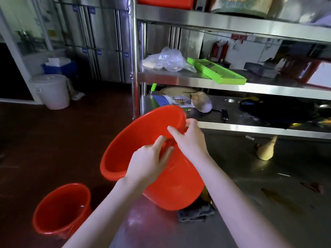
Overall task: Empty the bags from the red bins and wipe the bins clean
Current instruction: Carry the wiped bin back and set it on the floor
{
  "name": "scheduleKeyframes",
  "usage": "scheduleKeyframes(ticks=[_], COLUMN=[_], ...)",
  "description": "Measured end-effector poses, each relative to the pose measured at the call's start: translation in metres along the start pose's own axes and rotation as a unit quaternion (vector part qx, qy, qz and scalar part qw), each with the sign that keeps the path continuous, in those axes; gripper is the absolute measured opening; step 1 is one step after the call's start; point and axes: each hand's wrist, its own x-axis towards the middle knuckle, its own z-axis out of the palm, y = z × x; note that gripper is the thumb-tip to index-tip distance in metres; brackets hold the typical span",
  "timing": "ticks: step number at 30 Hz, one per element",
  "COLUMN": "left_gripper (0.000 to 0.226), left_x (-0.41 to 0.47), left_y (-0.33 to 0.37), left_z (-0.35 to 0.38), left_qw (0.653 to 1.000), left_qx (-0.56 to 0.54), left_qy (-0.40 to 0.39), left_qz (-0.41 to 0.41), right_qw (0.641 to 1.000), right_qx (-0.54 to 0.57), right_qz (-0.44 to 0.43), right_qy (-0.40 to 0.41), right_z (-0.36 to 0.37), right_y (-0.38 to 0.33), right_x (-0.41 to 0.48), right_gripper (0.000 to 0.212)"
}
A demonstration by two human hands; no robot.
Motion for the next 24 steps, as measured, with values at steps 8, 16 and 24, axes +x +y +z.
scheduleKeyframes(ticks=[8, 16, 24], left_gripper=[0.04, 0.044, 0.037], left_x=[-0.045, -0.1, -0.164], left_y=[-0.079, -0.154, -0.145], left_z=[-0.009, -0.029, -0.13], left_qw=[0.992, 0.713, 0.719], left_qx=[0.043, -0.393, -0.408], left_qy=[0.043, -0.004, 0.088], left_qz=[-0.111, -0.581, -0.556], right_qw=[0.994, 0.998, 0.992], right_qx=[-0.067, 0.004, 0.082], right_qz=[0.054, -0.033, -0.084], right_qy=[0.061, 0.06, -0.041], right_z=[-0.022, -0.018, 0.024], right_y=[0.024, 0.033, 0.023], right_x=[-0.021, -0.054, -0.066], right_gripper=[0.058, 0.063, 0.062])
